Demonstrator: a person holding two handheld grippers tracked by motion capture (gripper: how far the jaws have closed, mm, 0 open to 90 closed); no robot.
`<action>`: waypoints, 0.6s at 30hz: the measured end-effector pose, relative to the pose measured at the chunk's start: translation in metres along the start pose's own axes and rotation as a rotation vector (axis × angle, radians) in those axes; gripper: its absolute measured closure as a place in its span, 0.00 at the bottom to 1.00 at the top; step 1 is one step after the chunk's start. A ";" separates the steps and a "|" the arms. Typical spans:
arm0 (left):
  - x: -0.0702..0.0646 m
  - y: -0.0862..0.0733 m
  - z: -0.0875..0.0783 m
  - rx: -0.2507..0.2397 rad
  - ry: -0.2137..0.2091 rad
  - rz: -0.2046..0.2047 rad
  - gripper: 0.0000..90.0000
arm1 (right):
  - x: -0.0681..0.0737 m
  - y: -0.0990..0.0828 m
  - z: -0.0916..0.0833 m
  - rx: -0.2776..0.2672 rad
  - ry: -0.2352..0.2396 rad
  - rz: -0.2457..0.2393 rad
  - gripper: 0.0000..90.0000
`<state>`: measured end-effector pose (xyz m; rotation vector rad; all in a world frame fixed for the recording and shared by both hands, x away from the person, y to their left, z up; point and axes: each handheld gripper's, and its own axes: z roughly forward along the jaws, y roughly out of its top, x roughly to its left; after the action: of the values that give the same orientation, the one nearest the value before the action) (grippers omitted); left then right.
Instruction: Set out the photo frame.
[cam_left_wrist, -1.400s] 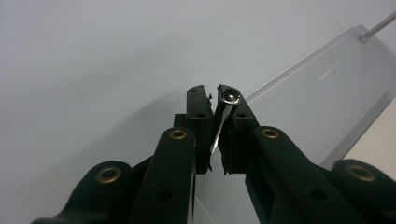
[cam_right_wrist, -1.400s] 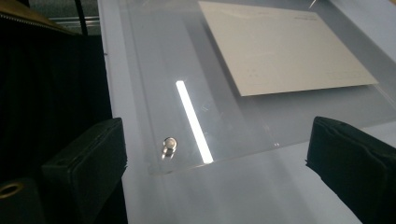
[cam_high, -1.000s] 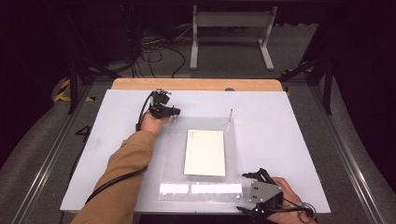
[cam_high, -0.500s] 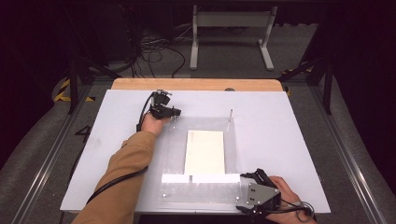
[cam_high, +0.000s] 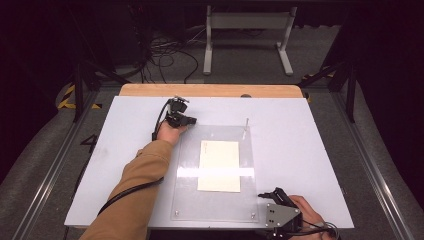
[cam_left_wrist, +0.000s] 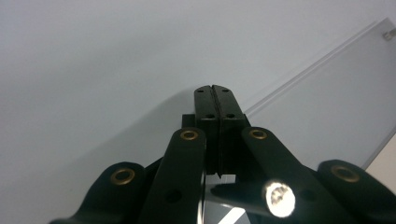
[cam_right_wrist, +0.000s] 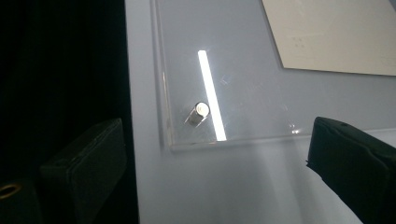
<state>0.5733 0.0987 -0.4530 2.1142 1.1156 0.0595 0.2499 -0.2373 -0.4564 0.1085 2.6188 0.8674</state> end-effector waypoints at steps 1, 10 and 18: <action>-0.001 0.000 -0.002 -0.001 0.009 0.025 1.00 | 0.000 0.000 -0.001 -0.001 -0.004 0.003 0.05; 0.001 -0.010 -0.035 -0.045 0.036 0.182 0.73 | -0.005 -0.002 -0.010 -0.052 -0.030 0.051 0.06; 0.002 -0.017 -0.034 -0.097 0.008 0.236 0.94 | -0.007 0.004 -0.006 -0.063 -0.018 0.061 0.06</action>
<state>0.5510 0.1259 -0.4392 2.1492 0.8459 0.2292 0.2544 -0.2390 -0.4474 0.1797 2.5808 0.9639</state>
